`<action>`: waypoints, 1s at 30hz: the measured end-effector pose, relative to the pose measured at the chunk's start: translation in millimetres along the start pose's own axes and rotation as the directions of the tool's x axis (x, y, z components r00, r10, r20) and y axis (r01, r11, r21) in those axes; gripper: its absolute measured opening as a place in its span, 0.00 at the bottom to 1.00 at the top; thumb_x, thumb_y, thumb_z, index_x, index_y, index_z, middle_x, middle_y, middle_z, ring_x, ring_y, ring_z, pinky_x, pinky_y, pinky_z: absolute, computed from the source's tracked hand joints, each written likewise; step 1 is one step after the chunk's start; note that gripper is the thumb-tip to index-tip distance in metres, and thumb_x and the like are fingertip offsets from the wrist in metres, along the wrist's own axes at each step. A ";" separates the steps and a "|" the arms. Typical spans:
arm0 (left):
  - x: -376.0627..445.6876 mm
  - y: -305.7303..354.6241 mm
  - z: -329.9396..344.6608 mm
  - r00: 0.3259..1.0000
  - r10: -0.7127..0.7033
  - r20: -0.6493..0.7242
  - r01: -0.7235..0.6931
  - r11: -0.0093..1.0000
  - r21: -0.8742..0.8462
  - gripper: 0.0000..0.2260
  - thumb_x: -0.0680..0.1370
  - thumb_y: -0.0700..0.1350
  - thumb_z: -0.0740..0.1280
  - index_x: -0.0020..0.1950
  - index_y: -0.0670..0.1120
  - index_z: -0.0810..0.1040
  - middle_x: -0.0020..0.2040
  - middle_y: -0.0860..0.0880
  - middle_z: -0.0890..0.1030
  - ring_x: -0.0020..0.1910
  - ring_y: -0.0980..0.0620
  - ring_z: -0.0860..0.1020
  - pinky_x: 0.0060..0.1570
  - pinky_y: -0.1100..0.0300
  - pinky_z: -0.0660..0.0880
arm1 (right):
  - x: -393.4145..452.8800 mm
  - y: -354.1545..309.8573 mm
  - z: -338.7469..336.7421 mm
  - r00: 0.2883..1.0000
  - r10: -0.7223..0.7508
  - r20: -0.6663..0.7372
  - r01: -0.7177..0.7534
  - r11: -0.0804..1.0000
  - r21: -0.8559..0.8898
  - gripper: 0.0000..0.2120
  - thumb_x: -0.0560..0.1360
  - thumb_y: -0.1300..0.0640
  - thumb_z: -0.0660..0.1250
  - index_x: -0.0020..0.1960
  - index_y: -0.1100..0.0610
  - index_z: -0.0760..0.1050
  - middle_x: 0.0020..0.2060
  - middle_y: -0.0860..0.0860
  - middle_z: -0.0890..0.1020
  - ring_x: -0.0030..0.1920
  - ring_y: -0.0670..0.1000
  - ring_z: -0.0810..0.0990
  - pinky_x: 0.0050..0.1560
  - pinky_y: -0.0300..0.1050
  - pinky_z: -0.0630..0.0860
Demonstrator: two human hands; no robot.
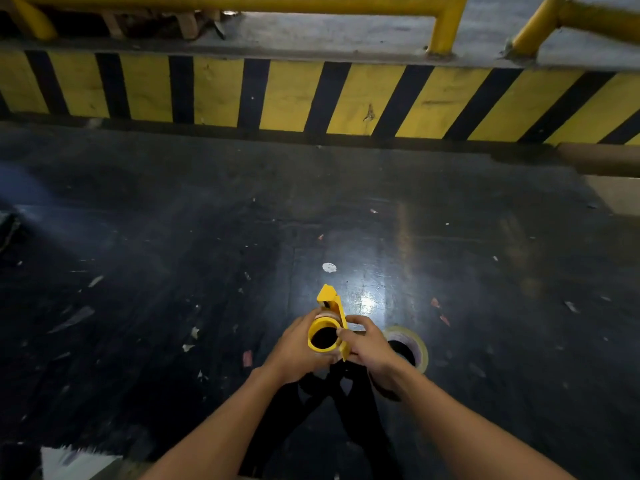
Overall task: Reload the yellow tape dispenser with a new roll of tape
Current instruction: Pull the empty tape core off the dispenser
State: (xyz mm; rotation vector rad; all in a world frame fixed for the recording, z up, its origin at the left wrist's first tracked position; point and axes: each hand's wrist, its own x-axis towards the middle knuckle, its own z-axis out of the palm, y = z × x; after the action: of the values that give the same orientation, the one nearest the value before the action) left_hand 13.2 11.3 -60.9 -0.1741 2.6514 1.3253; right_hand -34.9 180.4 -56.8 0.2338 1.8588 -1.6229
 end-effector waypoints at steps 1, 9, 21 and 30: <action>0.5 0.0 -1.9 1.000 0.010 -0.005 -0.010 1.000 -0.006 0.28 0.64 0.53 0.80 0.62 0.64 0.76 0.60 0.63 0.81 0.60 0.60 0.79 0.60 0.50 0.78 | -1.5 -3.0 -3.0 1.000 0.006 0.016 -0.007 1.000 0.015 0.20 0.74 0.53 0.70 0.64 0.50 0.71 0.52 0.58 0.84 0.48 0.58 0.86 0.47 0.51 0.82; -4.2 5.5 -20.5 0.999 0.033 -0.013 -0.034 0.998 -0.054 0.34 0.67 0.44 0.82 0.58 0.75 0.70 0.56 0.74 0.76 0.59 0.69 0.75 0.58 0.73 0.71 | -19.2 -17.2 -18.6 0.986 -0.081 0.144 0.055 0.983 0.178 0.19 0.75 0.58 0.70 0.63 0.43 0.75 0.40 0.57 0.84 0.42 0.56 0.79 0.43 0.46 0.75; -8.6 13.5 -24.8 0.998 0.064 0.004 -0.064 0.997 0.045 0.46 0.69 0.51 0.79 0.81 0.58 0.59 0.72 0.50 0.71 0.70 0.50 0.73 0.69 0.53 0.72 | -22.4 -5.2 -19.7 0.972 -0.197 0.128 0.174 0.970 0.171 0.25 0.78 0.60 0.68 0.68 0.36 0.73 0.31 0.54 0.75 0.40 0.56 0.73 0.41 0.43 0.73; -15.2 12.6 -23.9 0.972 0.115 -0.207 -0.135 0.987 -0.086 0.44 0.68 0.49 0.81 0.80 0.55 0.63 0.69 0.53 0.73 0.67 0.56 0.74 0.62 0.67 0.71 | -25.2 -0.7 -21.5 0.984 -0.171 0.059 0.152 0.959 0.240 0.25 0.80 0.61 0.65 0.70 0.38 0.72 0.53 0.58 0.87 0.54 0.56 0.85 0.51 0.46 0.80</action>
State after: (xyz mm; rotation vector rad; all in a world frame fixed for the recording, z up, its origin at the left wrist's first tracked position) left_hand 23.4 0.1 -33.9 -0.1646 2.8046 1.5583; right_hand -23.4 207.4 -41.3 0.1180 1.6619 -1.9375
